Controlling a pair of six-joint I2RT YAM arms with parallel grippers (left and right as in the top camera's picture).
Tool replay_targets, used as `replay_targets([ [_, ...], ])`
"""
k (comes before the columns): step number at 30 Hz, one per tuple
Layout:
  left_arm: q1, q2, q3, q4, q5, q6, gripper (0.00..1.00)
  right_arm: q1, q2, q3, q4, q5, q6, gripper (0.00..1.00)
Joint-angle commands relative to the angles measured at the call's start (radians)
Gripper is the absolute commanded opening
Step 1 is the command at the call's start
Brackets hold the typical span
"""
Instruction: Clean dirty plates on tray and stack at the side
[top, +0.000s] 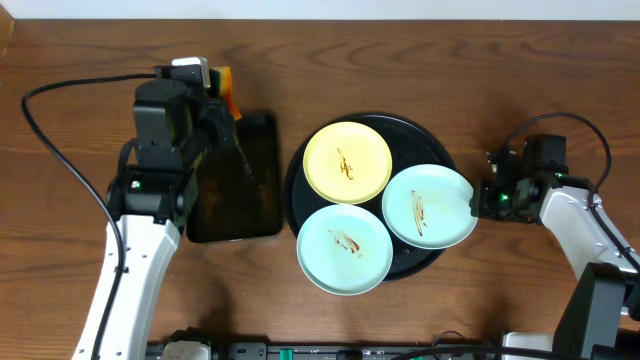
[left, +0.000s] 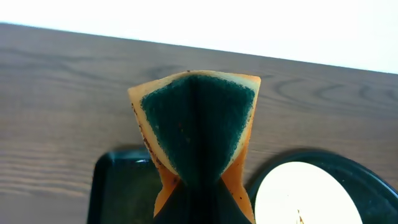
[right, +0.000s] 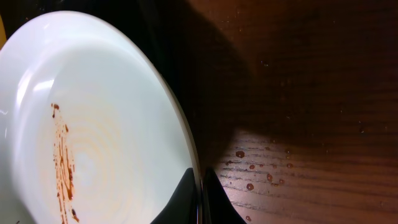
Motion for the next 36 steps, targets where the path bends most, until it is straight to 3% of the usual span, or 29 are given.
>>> replay_targets([
  [1,0.000,-0.038,0.015,0.016,-0.013,0.075,0.08,-0.001,0.005,0.017,-0.001,0.003,-0.008,0.01],
  [15,0.000,-0.079,0.015,0.012,-0.012,0.063,0.07,-0.001,0.005,0.017,-0.002,0.003,-0.008,0.01],
  [20,0.000,-0.038,0.014,-0.142,-0.012,-0.057,0.07,-0.001,0.005,0.017,-0.001,0.003,-0.008,0.01],
  [27,0.000,0.148,0.014,-0.368,-0.011,-0.221,0.07,-0.001,0.005,0.017,-0.002,0.003,-0.006,0.01],
  [36,0.000,0.221,0.031,-0.452,0.097,-0.275,0.07,-0.001,0.005,0.017,-0.012,0.003,-0.007,0.01],
])
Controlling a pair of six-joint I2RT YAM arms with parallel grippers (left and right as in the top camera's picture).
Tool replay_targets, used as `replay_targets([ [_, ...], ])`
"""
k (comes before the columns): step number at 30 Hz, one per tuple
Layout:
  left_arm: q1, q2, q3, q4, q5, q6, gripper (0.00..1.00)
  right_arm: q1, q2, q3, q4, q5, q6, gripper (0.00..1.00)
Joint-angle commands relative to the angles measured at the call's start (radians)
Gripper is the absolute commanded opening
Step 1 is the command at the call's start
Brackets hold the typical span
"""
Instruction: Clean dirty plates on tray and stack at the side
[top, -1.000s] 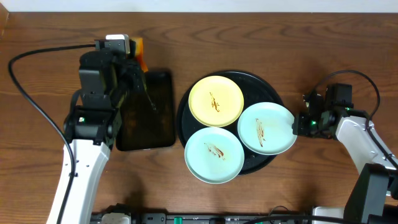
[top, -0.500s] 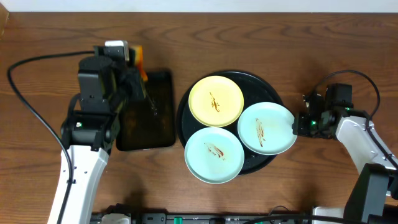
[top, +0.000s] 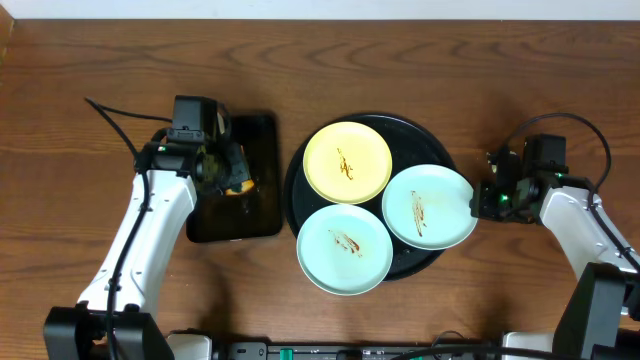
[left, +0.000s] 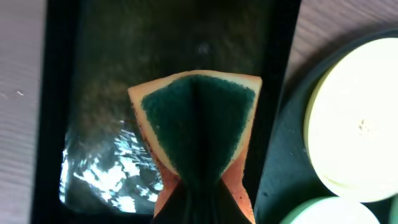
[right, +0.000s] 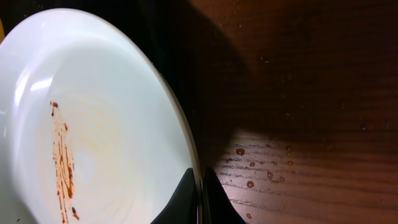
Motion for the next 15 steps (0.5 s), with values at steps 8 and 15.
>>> replay_targets([
  [8,-0.003,-0.012,0.061,-0.127,0.090,-0.082,0.07,-0.001,0.005,0.017,-0.005,0.002,-0.007,0.01],
  [15,-0.097,-0.010,0.071,-0.029,0.179,-0.053,0.07,-0.001,0.005,0.017,-0.012,0.002,-0.007,0.01],
])
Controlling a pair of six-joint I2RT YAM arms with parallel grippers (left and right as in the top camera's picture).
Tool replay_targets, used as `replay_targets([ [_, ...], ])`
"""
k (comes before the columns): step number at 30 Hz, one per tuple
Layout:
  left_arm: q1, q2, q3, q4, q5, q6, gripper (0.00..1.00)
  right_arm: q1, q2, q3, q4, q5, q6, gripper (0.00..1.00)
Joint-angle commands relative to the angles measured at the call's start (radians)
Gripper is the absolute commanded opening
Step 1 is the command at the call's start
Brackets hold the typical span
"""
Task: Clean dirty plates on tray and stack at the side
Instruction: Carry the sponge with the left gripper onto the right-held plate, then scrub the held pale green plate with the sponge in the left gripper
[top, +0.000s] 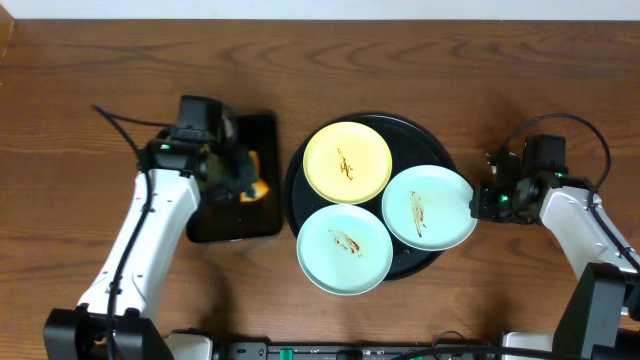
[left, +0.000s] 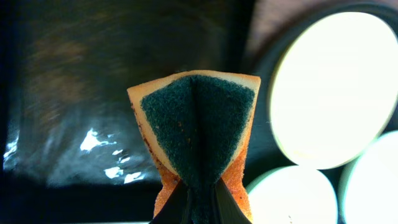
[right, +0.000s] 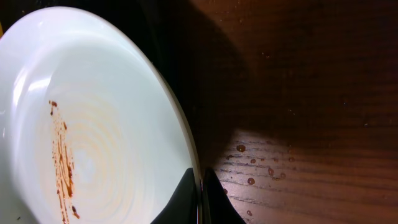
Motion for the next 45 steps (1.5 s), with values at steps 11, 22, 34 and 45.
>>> replay_targets([
  [11,-0.311,0.137,0.247,0.066,0.164,0.005,0.08,-0.001,0.005,0.017,-0.004,0.003,-0.007,0.01],
  [22,-0.603,0.329,0.247,0.288,0.238,0.032,0.08,-0.001,0.005,0.017,-0.004,0.003,-0.007,0.01],
  [34,-0.740,0.487,0.247,0.448,0.292,0.038,0.07,-0.001,0.005,0.017,-0.007,0.003,-0.007,0.01],
  [45,-0.735,0.584,0.246,0.484,0.161,0.039,0.07,-0.001,0.005,0.017,-0.027,0.003,-0.007,0.01],
])
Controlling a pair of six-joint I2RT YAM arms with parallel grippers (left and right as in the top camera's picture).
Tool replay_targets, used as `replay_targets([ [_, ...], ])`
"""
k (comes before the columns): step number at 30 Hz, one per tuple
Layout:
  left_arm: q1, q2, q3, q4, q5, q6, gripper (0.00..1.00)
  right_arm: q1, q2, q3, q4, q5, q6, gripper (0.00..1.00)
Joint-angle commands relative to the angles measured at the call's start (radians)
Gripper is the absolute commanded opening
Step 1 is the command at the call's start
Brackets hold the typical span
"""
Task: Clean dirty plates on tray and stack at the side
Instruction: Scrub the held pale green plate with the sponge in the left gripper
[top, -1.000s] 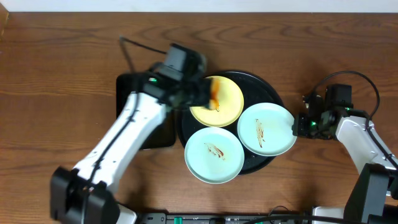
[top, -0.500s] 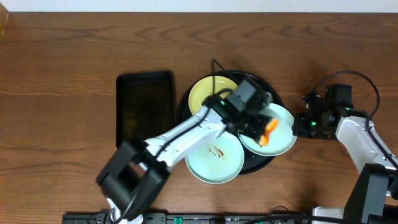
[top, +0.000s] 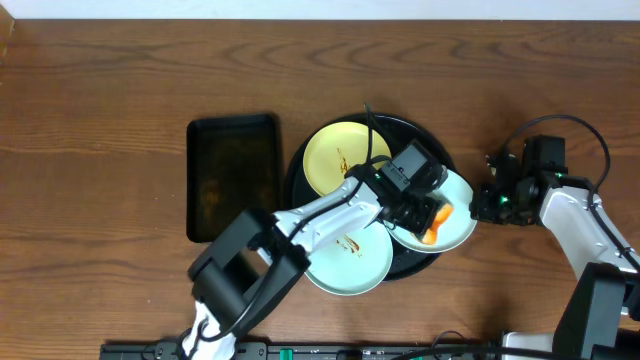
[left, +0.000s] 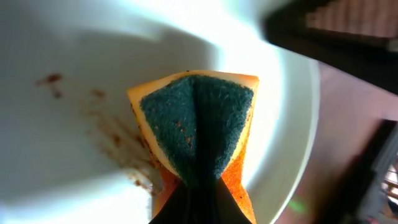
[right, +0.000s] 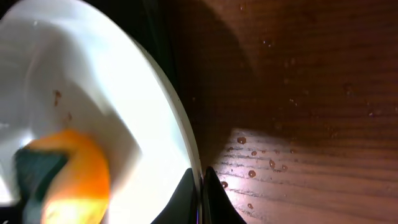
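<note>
On the round black tray (top: 440, 140) lie a yellow plate (top: 330, 160) and two pale blue plates, all smeared brown. My left gripper (top: 432, 218) is shut on an orange sponge with a green pad (left: 198, 134), pressed onto the right pale blue plate (top: 458, 232) beside its brown stains (left: 118, 146). My right gripper (right: 202, 186) is shut on that plate's right rim (right: 183, 134), and the sponge (right: 59, 171) shows in its view. The front pale blue plate (top: 345, 262) lies partly under my left arm.
A rectangular black tray of water (top: 233, 175) sits left of the round tray. Water drops (right: 249, 168) spot the wooden table beside the held plate. The right arm's cable (top: 560, 125) loops at the far right.
My left gripper has gone from above the water tray's right edge to the right pale blue plate, with the sponge now down on the plate. The right gripper still grips the rim.
The left gripper held the sponge above the back of the water tray, then low over the water, then at the tray's right side near the plates. Now the sponge rests on the right pale blue plate, which the right gripper held by its rim throughout.
</note>
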Motion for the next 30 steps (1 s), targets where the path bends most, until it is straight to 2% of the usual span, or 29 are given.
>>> replay_targets([
  [1,0.006,0.027,0.016,0.015,-0.068,0.010,0.08,-0.001,0.005,0.017,-0.006,0.000,-0.007,0.01],
  [5,0.016,0.029,0.017,0.018,-0.214,0.009,0.08,-0.001,0.005,0.017,-0.013,0.000,-0.007,0.01],
  [8,0.032,0.017,0.019,0.029,-0.264,0.009,0.07,-0.001,0.005,0.017,-0.018,0.000,-0.007,0.01],
  [22,0.084,0.010,0.038,0.167,-0.267,-0.146,0.08,-0.001,0.005,0.017,-0.037,0.000,-0.007,0.01],
  [30,0.047,0.039,0.034,0.154,-0.264,-0.141,0.08,-0.001,0.005,0.017,-0.037,0.000,-0.007,0.01],
])
